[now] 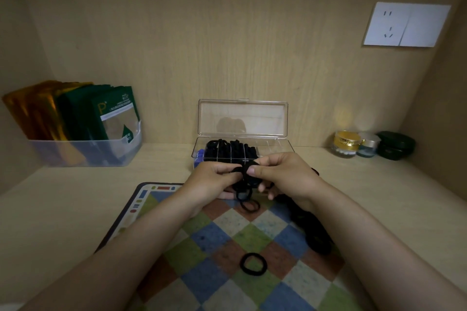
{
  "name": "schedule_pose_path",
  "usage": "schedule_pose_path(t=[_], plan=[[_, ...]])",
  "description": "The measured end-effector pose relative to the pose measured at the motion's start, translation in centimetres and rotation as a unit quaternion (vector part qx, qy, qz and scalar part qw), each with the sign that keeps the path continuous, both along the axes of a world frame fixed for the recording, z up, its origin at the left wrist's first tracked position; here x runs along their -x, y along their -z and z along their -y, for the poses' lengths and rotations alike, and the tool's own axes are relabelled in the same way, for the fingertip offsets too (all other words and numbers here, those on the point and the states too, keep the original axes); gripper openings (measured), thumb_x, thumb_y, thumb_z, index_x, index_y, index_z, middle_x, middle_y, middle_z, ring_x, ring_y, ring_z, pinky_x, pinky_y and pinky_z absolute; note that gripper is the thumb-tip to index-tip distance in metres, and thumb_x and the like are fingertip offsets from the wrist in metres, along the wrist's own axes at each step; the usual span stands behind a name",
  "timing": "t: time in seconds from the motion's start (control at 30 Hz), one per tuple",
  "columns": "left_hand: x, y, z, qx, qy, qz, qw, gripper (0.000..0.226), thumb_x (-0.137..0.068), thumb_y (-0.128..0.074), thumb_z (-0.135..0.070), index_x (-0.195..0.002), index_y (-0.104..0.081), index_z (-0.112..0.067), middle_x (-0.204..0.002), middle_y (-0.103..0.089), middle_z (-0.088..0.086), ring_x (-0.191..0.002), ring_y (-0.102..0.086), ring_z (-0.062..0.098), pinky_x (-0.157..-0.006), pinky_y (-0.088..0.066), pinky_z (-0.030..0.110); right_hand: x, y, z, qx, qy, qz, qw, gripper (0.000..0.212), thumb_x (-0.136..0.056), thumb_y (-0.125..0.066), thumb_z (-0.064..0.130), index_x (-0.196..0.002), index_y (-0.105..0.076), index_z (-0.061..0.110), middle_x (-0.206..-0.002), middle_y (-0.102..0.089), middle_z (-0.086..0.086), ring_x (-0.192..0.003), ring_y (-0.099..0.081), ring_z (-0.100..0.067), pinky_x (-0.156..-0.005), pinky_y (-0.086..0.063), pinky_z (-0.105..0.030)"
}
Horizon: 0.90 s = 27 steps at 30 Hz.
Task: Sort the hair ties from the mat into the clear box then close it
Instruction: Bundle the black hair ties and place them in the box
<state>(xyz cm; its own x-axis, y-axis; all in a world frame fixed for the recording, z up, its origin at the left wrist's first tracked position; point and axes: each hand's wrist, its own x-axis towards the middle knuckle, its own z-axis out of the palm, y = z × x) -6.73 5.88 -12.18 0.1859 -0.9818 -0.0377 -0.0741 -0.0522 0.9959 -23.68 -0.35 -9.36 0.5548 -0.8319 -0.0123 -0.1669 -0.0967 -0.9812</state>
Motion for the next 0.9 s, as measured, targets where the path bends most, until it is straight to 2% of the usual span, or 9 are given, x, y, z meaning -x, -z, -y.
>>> schedule_pose_path(t=[0.07,0.13,0.27,0.4,0.5,0.6,0.73,0.8,0.9], plan=[[-0.2,-0.2,0.0,-0.015,0.007,-0.016,1.000,0.024,-0.096,-0.063,-0.016,-0.118,-0.072,-0.016,-0.103,-0.077,0.009,-0.089,-0.075,0.017,-0.069,-0.061,0.025,-0.2,0.1,0.1,-0.001,0.022,0.014,1.000,0.005,-0.082,-0.078,0.010,-0.086,-0.075,0.007,-0.068,-0.069,-0.006,-0.048,-0.057,-0.015,-0.037,-0.043,-0.022],[-0.3,-0.4,-0.2,-0.031,0.044,-0.060,0.997,0.024,-0.099,-0.058,-0.020,-0.118,-0.071,-0.015,-0.106,-0.076,0.011,-0.097,-0.073,0.025,-0.078,-0.062,0.030,-0.4,0.5,0.1,0.020,0.031,-0.009,0.999,0.011,-0.081,-0.080,0.012,-0.088,-0.075,0.004,-0.068,-0.071,-0.007,-0.045,-0.056,-0.014,-0.036,-0.042,-0.021],[-0.1,-0.4,-0.2,-0.042,0.087,-0.095,0.991,0.029,-0.102,-0.050,-0.024,-0.120,-0.067,-0.009,-0.110,-0.075,0.014,-0.104,-0.072,0.026,-0.084,-0.061,0.034,-0.7,0.8,0.0,0.063,0.050,-0.032,0.996,0.010,-0.079,-0.083,0.015,-0.083,-0.076,0.009,-0.065,-0.070,-0.010,-0.042,-0.055,-0.011,-0.036,-0.037,-0.020],[0.0,-0.6,-0.1,-0.038,0.087,-0.141,0.985,0.034,-0.101,-0.051,-0.028,-0.120,-0.066,-0.002,-0.117,-0.071,0.018,-0.109,-0.070,0.029,-0.086,-0.061,0.038,-0.8,0.9,0.5,0.121,0.060,-0.038,0.990,0.009,-0.076,-0.085,0.014,-0.078,-0.076,0.014,-0.054,-0.065,0.006,-0.040,-0.053,-0.002,-0.039,-0.039,-0.016],[-0.2,-0.7,-0.3,-0.025,0.105,-0.091,0.990,0.029,-0.096,-0.061,-0.023,-0.114,-0.071,-0.003,-0.121,-0.071,0.010,-0.113,-0.068,0.021,-0.087,-0.059,0.036,-0.9,1.3,0.8,0.193,0.054,-0.076,0.977,0.013,-0.074,-0.087,0.022,-0.077,-0.075,0.017,-0.060,-0.063,0.008,-0.048,-0.052,-0.001,-0.051,-0.046,-0.022],[-0.5,-0.5,-0.1,-0.032,0.099,-0.083,0.991,0.020,-0.096,-0.060,-0.015,-0.104,-0.075,-0.004,-0.111,-0.075,0.007,-0.106,-0.071,0.017,-0.085,-0.060,0.034,-0.9,1.5,0.8,0.248,0.033,-0.118,0.961,0.018,-0.073,-0.087,0.027,-0.080,-0.072,0.021,-0.068,-0.063,0.006,-0.053,-0.051,0.000,-0.056,-0.046,-0.023],[-1.1,-0.5,0.2,-0.029,0.066,-0.076,0.994,0.023,-0.099,-0.057,-0.017,-0.108,-0.074,-0.004,-0.109,-0.076,0.010,-0.102,-0.072,0.019,-0.082,-0.061,0.032,-0.5,1.0,0.9,0.227,0.011,-0.088,0.970,0.028,-0.076,-0.085,0.030,-0.100,-0.071,0.025,-0.080,-0.067,0.002,-0.057,-0.052,-0.003,-0.060,-0.046,-0.025],[-1.7,-0.3,0.3,-0.023,0.043,-0.044,0.998,0.024,-0.099,-0.058,-0.020,-0.110,-0.074,-0.005,-0.111,-0.075,0.011,-0.101,-0.073,0.018,-0.083,-0.060,0.032,-0.1,0.7,0.8,0.263,0.011,-0.108,0.959,0.018,-0.083,-0.078,0.031,-0.098,-0.070,0.026,-0.081,-0.067,0.007,-0.055,-0.052,0.002,-0.062,-0.045,-0.021],[-2.7,-0.1,0.6,-0.019,0.009,0.014,1.000,0.028,-0.097,-0.061,-0.024,-0.115,-0.072,-0.006,-0.127,-0.068,0.011,-0.099,-0.074,0.019,-0.088,-0.060,0.036,0.6,0.3,0.7,0.323,-0.052,-0.217,0.920,0.005,-0.086,-0.072,0.029,-0.087,-0.075,0.025,-0.084,-0.071,0.010,-0.074,-0.063,0.003,-0.071,-0.049,-0.023]])
